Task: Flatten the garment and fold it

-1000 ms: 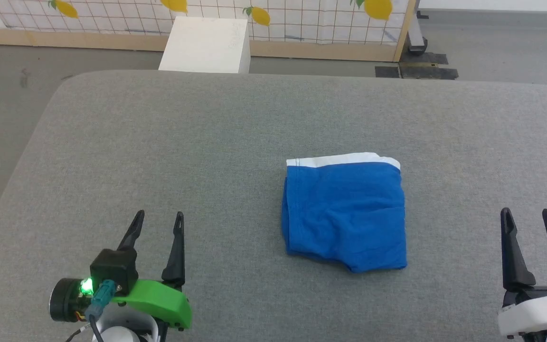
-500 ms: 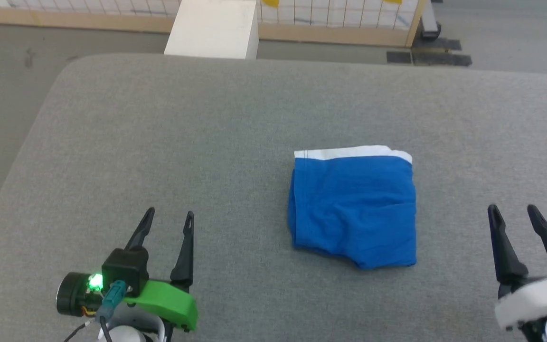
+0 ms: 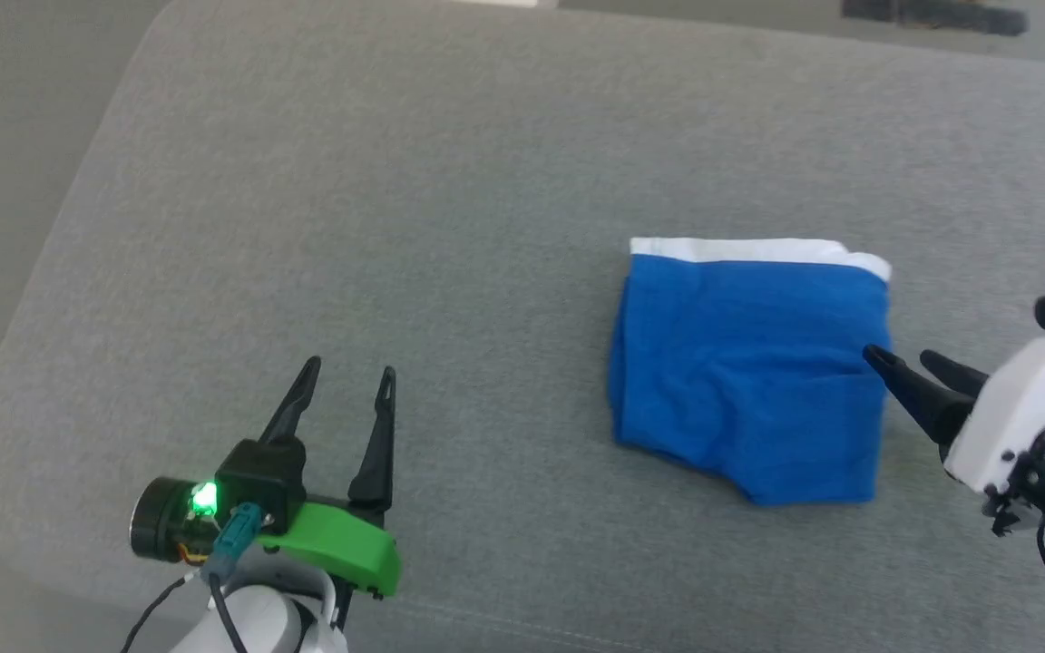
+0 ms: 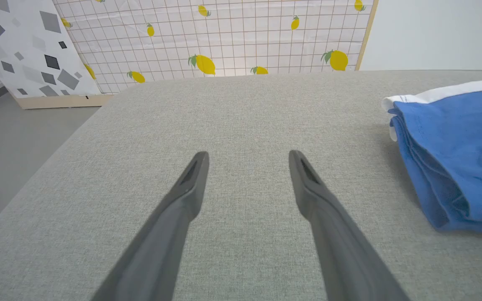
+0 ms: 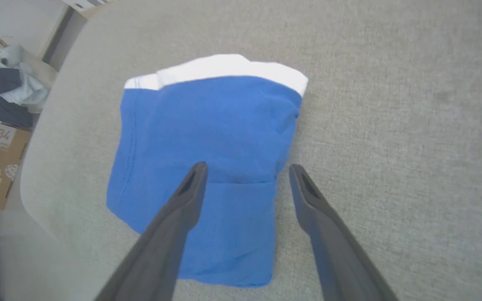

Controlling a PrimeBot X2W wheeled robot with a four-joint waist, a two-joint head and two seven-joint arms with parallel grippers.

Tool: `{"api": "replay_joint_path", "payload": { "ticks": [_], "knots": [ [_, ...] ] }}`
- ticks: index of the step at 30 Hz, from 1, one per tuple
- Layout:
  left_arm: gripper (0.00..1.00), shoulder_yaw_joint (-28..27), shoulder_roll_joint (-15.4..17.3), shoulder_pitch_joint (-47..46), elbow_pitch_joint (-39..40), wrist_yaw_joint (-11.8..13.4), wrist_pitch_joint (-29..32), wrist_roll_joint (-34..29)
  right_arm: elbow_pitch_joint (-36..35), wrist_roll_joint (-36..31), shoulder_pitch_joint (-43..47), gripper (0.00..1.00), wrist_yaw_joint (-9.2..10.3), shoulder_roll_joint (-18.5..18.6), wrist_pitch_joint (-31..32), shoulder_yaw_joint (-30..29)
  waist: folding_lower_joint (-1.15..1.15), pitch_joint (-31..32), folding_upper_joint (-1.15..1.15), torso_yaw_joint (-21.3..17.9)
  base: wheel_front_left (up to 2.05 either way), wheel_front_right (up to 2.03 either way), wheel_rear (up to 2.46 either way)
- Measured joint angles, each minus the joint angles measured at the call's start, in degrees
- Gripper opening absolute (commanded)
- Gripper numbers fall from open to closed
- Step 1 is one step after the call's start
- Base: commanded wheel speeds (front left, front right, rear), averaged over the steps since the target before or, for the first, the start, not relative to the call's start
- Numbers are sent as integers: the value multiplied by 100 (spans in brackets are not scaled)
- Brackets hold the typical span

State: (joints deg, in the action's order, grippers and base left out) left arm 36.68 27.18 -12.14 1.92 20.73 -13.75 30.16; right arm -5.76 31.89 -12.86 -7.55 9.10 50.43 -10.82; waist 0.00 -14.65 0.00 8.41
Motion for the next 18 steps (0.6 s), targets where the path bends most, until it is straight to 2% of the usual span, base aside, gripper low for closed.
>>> {"api": "replay_joint_path", "payload": {
  "ticks": [6, 10, 14, 15, 16, 17, 18],
  "knots": [
    [100, 25, -100, -179, -92, -60, -18, -42, 671, -487, -462, 100, 0, -342, 842, -321, 0, -260, 0, 311, 0, 0, 0],
    [100, 33, -190, -268, -148, -110, -49, -46, 934, -1056, -576, 100, -1, -434, 913, -396, 0, -423, 0, 500, 0, 0, 0],
    [100, 47, -236, -276, -209, -133, -54, -60, 1012, -1259, -679, 100, -1, -448, 793, -380, 0, -551, 0, 653, 0, 0, 0],
    [100, 45, -242, -276, -221, -135, -54, -62, 1015, -1294, -683, 73, -1, -448, 756, -350, 0, -571, 0, 678, 0, 0, 0],
    [100, 44, -245, -276, -237, -143, -54, -62, 1020, -1325, -683, 30, -1, -438, 713, -309, 0, -592, 0, 703, 0, 0, 0],
    [100, 38, -249, -276, -257, -149, -55, -63, 1023, -1332, -684, 0, -1, -422, 645, -265, 0, -606, 0, 721, 0, 0, 0],
    [100, 31, -253, -275, -281, -151, -55, -63, 1038, -1332, -687, 0, -1, -407, 564, -235, 0, -606, 0, 725, 0, 0, 0]
  ]
}}
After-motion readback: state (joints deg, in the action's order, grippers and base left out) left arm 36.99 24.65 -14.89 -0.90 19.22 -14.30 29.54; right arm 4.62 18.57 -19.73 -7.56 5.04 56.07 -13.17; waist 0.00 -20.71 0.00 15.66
